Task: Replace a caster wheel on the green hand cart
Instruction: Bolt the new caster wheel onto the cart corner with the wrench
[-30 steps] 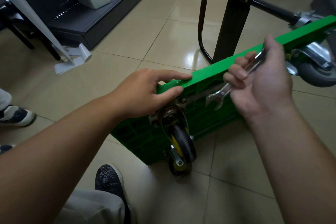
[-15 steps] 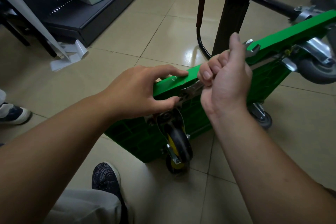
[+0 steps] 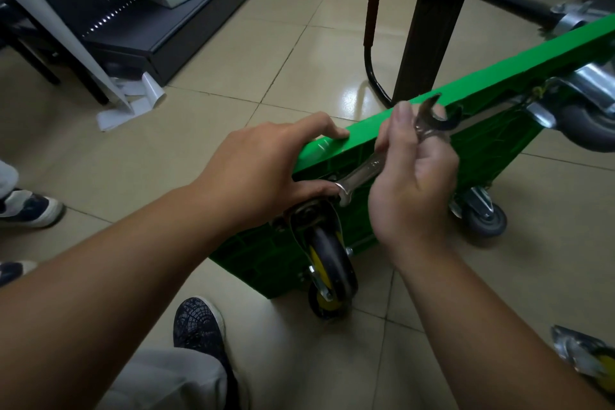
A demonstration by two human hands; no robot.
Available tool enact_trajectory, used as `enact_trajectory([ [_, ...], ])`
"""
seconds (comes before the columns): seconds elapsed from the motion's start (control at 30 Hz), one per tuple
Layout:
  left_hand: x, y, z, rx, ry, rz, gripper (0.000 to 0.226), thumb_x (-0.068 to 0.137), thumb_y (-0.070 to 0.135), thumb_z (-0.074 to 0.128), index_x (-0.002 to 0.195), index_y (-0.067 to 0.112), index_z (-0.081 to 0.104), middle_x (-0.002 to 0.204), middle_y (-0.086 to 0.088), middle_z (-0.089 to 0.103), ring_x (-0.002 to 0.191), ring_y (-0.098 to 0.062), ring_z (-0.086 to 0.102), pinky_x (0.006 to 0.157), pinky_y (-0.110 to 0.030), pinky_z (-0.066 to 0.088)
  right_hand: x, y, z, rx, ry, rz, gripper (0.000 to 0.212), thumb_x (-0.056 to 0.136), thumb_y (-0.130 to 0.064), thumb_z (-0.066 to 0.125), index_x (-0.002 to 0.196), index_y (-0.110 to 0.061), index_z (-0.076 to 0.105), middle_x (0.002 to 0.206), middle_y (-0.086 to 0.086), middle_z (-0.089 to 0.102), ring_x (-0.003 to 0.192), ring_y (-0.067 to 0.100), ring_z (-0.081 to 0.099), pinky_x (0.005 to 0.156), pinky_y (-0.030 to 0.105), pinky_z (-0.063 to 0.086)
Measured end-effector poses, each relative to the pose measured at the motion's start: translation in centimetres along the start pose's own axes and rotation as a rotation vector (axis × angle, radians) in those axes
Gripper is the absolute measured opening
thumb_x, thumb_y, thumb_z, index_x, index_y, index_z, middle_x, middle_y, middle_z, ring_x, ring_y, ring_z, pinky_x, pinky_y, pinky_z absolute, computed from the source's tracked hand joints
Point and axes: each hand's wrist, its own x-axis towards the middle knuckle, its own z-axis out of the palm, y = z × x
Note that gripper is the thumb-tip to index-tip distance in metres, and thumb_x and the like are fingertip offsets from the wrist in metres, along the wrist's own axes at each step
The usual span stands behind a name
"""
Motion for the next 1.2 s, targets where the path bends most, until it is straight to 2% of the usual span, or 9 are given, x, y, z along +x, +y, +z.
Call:
enact_trajectory([
  [0.1, 0.0, 0.0, 0.1, 0.011, 0.017, 0.002, 0.062, 0.078, 0.070, 0.066, 0.134, 0.047, 0.052, 0.104, 0.001, 0.075, 0.080, -0.022, 0.064, 0.070, -0.040, 0.055, 0.3, 0.6, -1.5, -0.104, -0.049, 0.067, 0.041, 0.107, -0.042, 0.043, 0.086, -0.012, 0.062, 0.068, -0.005, 0.055, 0.060, 0.003, 0.054, 0.058, 0.016, 0.042],
  [0.17, 0.0, 0.1, 0.2, 0.008, 0.013, -0.013, 0.063, 0.077, 0.072, 0.064, 0.134, 0.048, 0.051, 0.101, -0.001, 0.075, 0.082, -0.023, 0.066, 0.071, -0.042, 0.056, 0.8, 0.6, -2.8, -0.162, -0.135, 0.192, 0.052, 0.105, -0.050, 0.046, 0.076, -0.009, 0.062, 0.051, 0.002, 0.057, 0.048, 0.014, 0.060, 0.048, 0.026, 0.045],
  [0.27, 0.2, 0.0, 0.1, -0.017, 0.015, -0.020, 0.062, 0.076, 0.071, 0.063, 0.133, 0.049, 0.051, 0.104, -0.001, 0.075, 0.086, -0.023, 0.068, 0.073, -0.042, 0.057, 1.7, -0.1, -4.2, 0.044, -0.187, 0.450, 0.043, 0.103, -0.042, 0.056, 0.081, -0.005, 0.060, 0.063, 0.017, 0.070, 0.056, 0.024, 0.073, 0.050, 0.022, 0.055],
  [0.37, 0.3, -0.2, -0.2, -0.065, -0.017, -0.014, 0.063, 0.075, 0.065, 0.073, 0.133, 0.050, 0.052, 0.120, 0.002, 0.074, 0.096, -0.021, 0.071, 0.078, -0.042, 0.059, 2.6, -0.8, -5.0, 0.302, -0.141, 0.569, 0.032, 0.104, -0.031, 0.055, 0.092, -0.002, 0.058, 0.070, 0.015, 0.074, 0.063, 0.025, 0.075, 0.055, 0.024, 0.059],
  [0.57, 0.3, -0.2, -0.3, -0.071, -0.032, 0.004, 0.068, 0.072, 0.064, 0.076, 0.134, 0.050, 0.050, 0.125, 0.005, 0.072, 0.099, -0.017, 0.070, 0.080, -0.040, 0.059, 3.6, -0.9, -5.1, 0.383, -0.188, 0.578, 0.028, 0.107, -0.026, 0.049, 0.090, -0.006, 0.058, 0.073, 0.012, 0.074, 0.067, 0.026, 0.073, 0.062, 0.029, 0.063],
  [0.77, 0.3, -0.4, -0.1, -0.042, -0.021, 0.021, 0.067, 0.075, 0.059, 0.075, 0.136, 0.047, 0.051, 0.119, 0.006, 0.073, 0.084, -0.013, 0.064, 0.073, -0.036, 0.056, 4.7, -0.5, -4.5, 0.350, -0.270, 0.568, 0.032, 0.106, -0.027, 0.052, 0.088, -0.002, 0.059, 0.077, 0.016, 0.072, 0.069, 0.030, 0.072, 0.062, 0.031, 0.062],
  [0.87, 0.3, -0.5, -0.1, -0.045, -0.016, 0.022, 0.065, 0.077, 0.056, 0.078, 0.136, 0.046, 0.052, 0.118, 0.005, 0.074, 0.083, -0.015, 0.065, 0.073, -0.038, 0.056, 5.1, -0.6, -4.7, 0.314, -0.322, 0.545, 0.033, 0.106, -0.028, 0.052, 0.088, -0.002, 0.061, 0.083, 0.017, 0.075, 0.074, 0.033, 0.073, 0.067, 0.033, 0.064],
  [1.07, 0.3, -0.4, 0.0, -0.043, 0.002, 0.025, 0.064, 0.078, 0.050, 0.083, 0.135, 0.044, 0.054, 0.118, 0.006, 0.074, 0.085, -0.015, 0.065, 0.073, -0.035, 0.054, 4.6, -0.9, -4.7, 0.253, -0.347, 0.482, 0.031, 0.106, -0.027, 0.053, 0.086, -0.005, 0.062, 0.077, 0.013, 0.074, 0.071, 0.033, 0.074, 0.064, 0.031, 0.063],
  [1.2, 0.3, -0.4, 0.0, -0.028, 0.008, 0.025, 0.062, 0.078, 0.048, 0.081, 0.134, 0.043, 0.054, 0.113, 0.004, 0.075, 0.083, -0.021, 0.067, 0.072, -0.041, 0.056, 4.2, -1.4, -4.6, 0.161, -0.386, 0.405, 0.030, 0.105, -0.029, 0.055, 0.086, -0.008, 0.064, 0.081, 0.015, 0.075, 0.075, 0.034, 0.076, 0.070, 0.037, 0.065],
])
